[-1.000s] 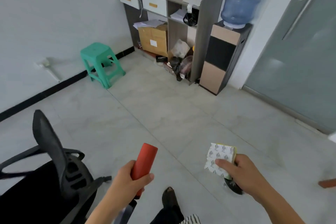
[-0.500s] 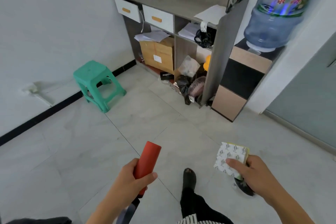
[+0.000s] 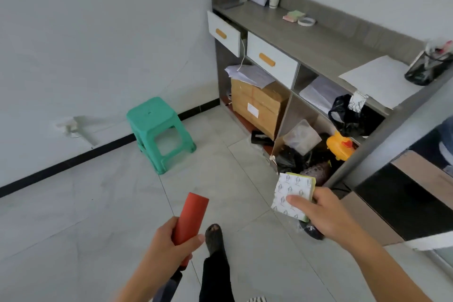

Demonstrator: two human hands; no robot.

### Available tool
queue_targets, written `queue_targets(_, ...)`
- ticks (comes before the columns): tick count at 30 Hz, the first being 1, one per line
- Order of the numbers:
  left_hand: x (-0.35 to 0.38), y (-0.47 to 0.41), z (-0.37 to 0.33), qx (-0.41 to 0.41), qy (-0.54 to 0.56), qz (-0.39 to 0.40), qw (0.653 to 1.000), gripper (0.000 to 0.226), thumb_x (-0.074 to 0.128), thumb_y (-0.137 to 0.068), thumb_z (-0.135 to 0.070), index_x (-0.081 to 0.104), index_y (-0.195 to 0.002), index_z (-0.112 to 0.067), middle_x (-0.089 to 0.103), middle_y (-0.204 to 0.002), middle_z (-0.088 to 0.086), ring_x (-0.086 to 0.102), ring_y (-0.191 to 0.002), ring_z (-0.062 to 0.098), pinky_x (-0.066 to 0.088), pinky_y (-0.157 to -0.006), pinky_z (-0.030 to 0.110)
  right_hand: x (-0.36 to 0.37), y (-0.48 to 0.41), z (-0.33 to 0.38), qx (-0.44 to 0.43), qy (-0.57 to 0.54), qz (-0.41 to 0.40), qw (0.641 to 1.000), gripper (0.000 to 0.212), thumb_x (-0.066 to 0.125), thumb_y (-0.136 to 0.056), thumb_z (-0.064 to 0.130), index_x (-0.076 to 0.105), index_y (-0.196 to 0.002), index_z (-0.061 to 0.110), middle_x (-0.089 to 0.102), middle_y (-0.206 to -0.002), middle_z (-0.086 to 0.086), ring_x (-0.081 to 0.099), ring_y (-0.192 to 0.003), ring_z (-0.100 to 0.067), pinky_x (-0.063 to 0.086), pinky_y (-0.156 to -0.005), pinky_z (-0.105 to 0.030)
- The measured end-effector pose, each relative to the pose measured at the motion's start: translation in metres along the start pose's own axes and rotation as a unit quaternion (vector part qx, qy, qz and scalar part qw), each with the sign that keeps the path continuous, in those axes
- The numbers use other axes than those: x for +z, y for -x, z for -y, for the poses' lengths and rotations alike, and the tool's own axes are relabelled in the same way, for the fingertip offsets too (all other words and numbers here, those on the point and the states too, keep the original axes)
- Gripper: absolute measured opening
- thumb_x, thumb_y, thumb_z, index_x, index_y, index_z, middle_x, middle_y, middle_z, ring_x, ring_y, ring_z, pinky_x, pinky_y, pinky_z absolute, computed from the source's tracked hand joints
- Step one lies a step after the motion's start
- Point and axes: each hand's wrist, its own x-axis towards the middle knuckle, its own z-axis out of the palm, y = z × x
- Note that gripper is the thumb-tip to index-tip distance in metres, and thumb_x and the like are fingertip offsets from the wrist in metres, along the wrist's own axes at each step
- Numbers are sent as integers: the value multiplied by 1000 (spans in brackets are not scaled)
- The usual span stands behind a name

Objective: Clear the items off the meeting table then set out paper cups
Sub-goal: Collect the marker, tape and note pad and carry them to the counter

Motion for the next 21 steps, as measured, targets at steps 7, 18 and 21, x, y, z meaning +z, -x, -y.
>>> queue_targets(7, -40, -175, -94, 16, -24, 13, 999, 28, 79, -77, -15, 57, -93, -6, 58, -68, 14, 58, -54, 20, 49, -48, 28, -6, -154, 42, 48, -35, -36, 998, 15, 66, -89, 19, 73, -101, 21, 77, -94, 12, 72, -87, -3, 57, -74, -24)
queue_targets(18, -15, -404, -273, 84, -105, 139, 981, 29, 80, -76, -21, 58, -94, -15, 61, -72, 9, 62, -58, 19, 52, -53, 29, -82, -314, 98, 82, -128, -146, 978, 16, 63, -91, 18, 73, -84, 8, 72, -65, -9, 51, -46, -2, 37, -49, -17)
queue_targets(21, 10, -458, -308, 80, -113, 164, 977, 29, 81, -76, -20, 57, -92, -14, 58, -71, 9, 60, -58, 19, 50, -50, 27, -114, -365, 98, 96, -121, -165, 974, 17, 63, -91, 19, 71, -76, 16, 72, -60, 2, 49, -43, -1, 38, -50, -18)
